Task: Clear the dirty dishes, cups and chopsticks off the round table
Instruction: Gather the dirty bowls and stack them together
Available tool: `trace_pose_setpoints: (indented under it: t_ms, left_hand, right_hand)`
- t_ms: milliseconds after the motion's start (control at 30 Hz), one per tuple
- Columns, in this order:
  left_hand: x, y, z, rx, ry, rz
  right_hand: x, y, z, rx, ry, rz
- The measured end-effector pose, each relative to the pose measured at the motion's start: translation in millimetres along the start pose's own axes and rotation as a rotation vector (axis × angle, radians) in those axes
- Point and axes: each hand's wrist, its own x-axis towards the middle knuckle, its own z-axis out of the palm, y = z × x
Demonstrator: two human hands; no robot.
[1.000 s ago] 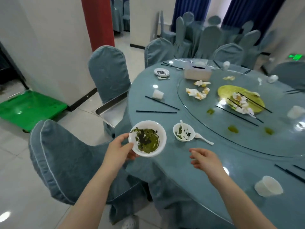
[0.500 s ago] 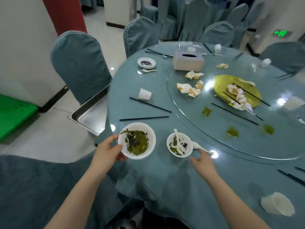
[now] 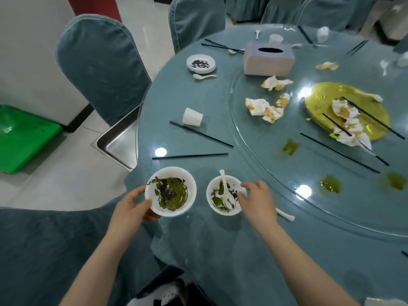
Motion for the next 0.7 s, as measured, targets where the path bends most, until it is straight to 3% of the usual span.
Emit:
trace_pose_setpoints:
  t_ms: [100, 367, 700]
  left_hand:
    - [-1, -4, 0, 0.010, 0.034, -0.030]
    - [-7, -4, 0, 0.034, 0.074, -0.046]
    - [-8, -3, 20, 0.011, -0.005, -0.042]
  right_hand:
    - [17, -20, 6, -0.174, -0.104, -0.135]
    - [43, -27, 12, -0.780, -0.374, -0.787]
    - [44, -21, -6, -0.956, -0.397, -0.828]
